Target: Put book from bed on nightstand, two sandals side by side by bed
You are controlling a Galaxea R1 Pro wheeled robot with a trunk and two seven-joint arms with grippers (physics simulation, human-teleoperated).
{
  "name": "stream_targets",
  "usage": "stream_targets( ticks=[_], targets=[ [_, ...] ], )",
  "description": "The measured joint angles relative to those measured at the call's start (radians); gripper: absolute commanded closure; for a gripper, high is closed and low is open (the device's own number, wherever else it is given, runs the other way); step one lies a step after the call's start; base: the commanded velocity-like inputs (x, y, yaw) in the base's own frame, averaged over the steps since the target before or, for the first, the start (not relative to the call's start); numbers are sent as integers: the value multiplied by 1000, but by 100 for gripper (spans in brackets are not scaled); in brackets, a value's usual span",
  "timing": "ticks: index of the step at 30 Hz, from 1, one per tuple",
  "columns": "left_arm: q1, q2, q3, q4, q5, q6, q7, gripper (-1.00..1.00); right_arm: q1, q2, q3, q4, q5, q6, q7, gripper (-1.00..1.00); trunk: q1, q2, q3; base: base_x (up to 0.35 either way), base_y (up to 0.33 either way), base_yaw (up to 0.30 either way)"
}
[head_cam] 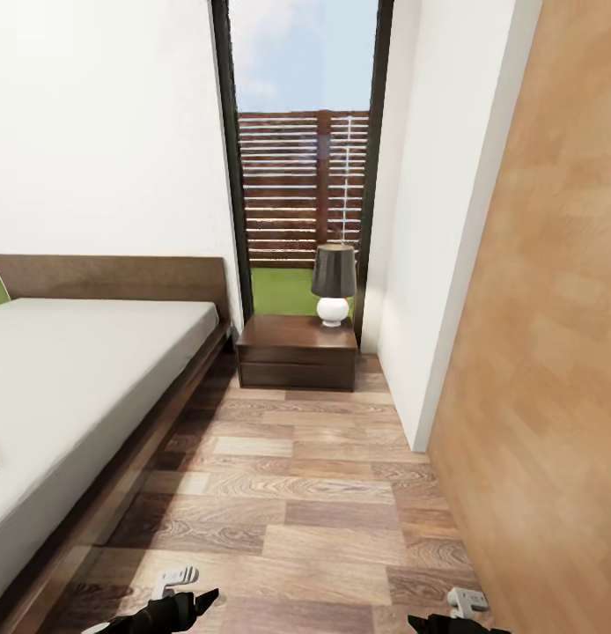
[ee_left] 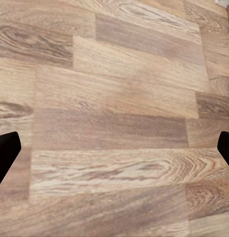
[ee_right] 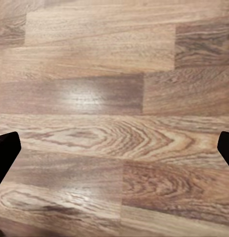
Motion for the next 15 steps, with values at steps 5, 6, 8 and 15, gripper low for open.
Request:
stream_targets(
  ticks=[5,6,8,15],
  targets=[
    [0,0,0,0,0,0,0,-100,0,0,0,0,0,0,0,-100,-19,35,16,0,0,0],
    [0,0,0,0,0,0,0,-100,0,0,0,0,0,0,0,-100,-23,42,19,0,0,0],
    [0,0,0,0,0,0,0,-100,0,0,0,0,0,0,0,-100,-31,56,25,0,0,0],
    [0,0,0,0,0,0,0,-100,0,0,0,0,0,0,0,-100,-58,105,47,0,0,0]
  ],
)
